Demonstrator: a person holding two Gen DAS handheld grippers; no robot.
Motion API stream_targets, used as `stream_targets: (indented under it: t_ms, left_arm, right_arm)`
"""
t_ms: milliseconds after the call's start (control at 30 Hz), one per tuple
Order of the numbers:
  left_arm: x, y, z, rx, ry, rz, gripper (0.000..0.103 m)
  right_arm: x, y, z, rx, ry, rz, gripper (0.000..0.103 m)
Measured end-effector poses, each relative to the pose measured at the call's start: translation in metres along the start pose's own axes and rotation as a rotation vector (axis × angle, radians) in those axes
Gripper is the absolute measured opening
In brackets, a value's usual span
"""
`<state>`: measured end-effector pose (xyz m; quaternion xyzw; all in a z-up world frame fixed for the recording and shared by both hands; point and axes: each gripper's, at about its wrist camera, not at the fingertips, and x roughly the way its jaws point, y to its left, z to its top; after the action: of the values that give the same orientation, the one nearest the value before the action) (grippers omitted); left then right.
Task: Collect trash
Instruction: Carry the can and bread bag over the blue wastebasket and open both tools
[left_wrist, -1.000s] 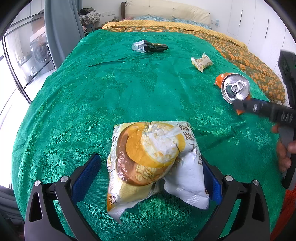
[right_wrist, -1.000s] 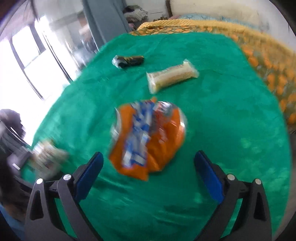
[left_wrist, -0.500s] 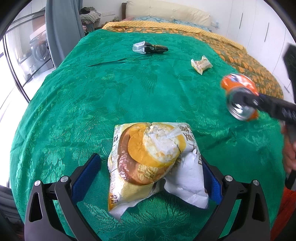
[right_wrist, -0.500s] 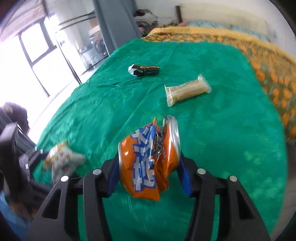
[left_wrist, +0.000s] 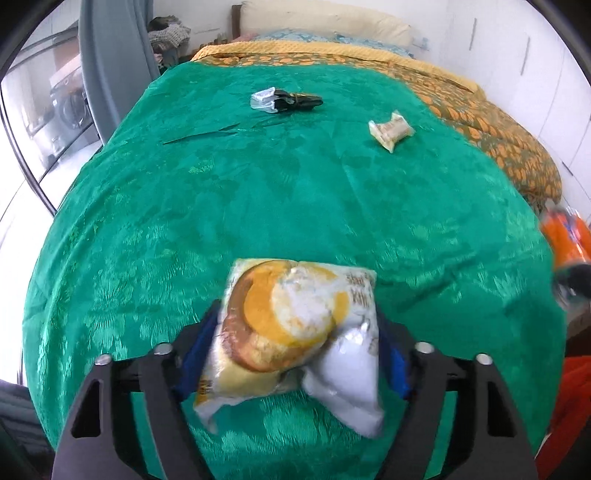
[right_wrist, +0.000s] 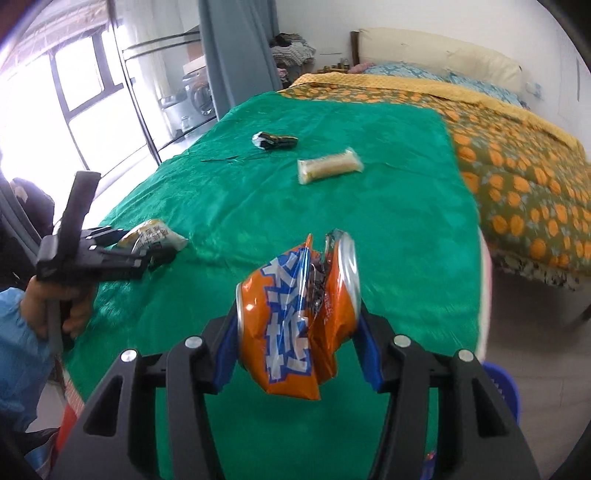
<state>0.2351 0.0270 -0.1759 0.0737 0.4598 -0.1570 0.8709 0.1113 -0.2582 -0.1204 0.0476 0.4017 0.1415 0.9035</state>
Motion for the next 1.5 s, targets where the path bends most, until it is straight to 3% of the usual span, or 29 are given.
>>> stream_targets:
  t_ms: [67,200,300,500,667,833,1000,1267,1333,1367,1400,1433,1500]
  left_arm:
    - [0.000,0.001,0.002,-0.012,-0.005,0.000,0.056]
    - [-0.014,-0.012,0.004,-0.026,-0.023,-0.019,0.052]
    - [-0.033,-0.039,0.006,0.002,-0.056,-0.060,0.052]
    - [-0.066,-0.139,0.016,0.110,-0.085,-0.246,0.053]
    - [-0.063,-0.241,0.017,0.191,-0.035,-0.415,0.053]
    - [-0.043,-0.331,0.008,0.282,0.012,-0.477,0.053]
    - [0.001,-0.401,-0.009,0.338,0.082,-0.488,0.054]
    - [0.063,-0.451,-0.031,0.374,0.153,-0.449,0.055]
    - [0.073,-0.455,-0.035,0.394,0.152,-0.442,0.057]
    - [0.080,-0.459,-0.037,0.403,0.151,-0.434,0.060]
    - [0.083,-0.460,-0.039,0.407,0.149,-0.425,0.064]
    - [0.088,-0.461,-0.039,0.408,0.148,-0.405,0.074]
    - [0.093,-0.459,-0.039,0.397,0.147,-0.384,0.079]
  right_arm:
    - [-0.010,-0.013,-0.006,0.033,-0.012,0.006,0.053]
    - [-0.037,-0.047,-0.018,0.114,-0.046,0.004,0.053]
    - [-0.059,-0.082,-0.031,0.154,-0.070,-0.049,0.053]
    - [-0.087,-0.154,-0.053,0.241,-0.068,-0.172,0.053]
    - [-0.090,-0.210,-0.083,0.328,-0.031,-0.259,0.053]
    - [-0.081,-0.251,-0.117,0.439,0.027,-0.280,0.053]
    - [-0.082,-0.278,-0.133,0.532,0.039,-0.273,0.054]
    - [-0.076,-0.308,-0.139,0.629,0.038,-0.240,0.056]
    - [-0.073,-0.313,-0.139,0.638,0.037,-0.235,0.060]
    - [-0.071,-0.314,-0.139,0.643,0.037,-0.234,0.066]
    - [-0.069,-0.316,-0.139,0.649,0.035,-0.227,0.080]
    - [-0.067,-0.319,-0.140,0.665,0.027,-0.217,0.082]
    - [-0.068,-0.322,-0.140,0.679,0.024,-0.230,0.082]
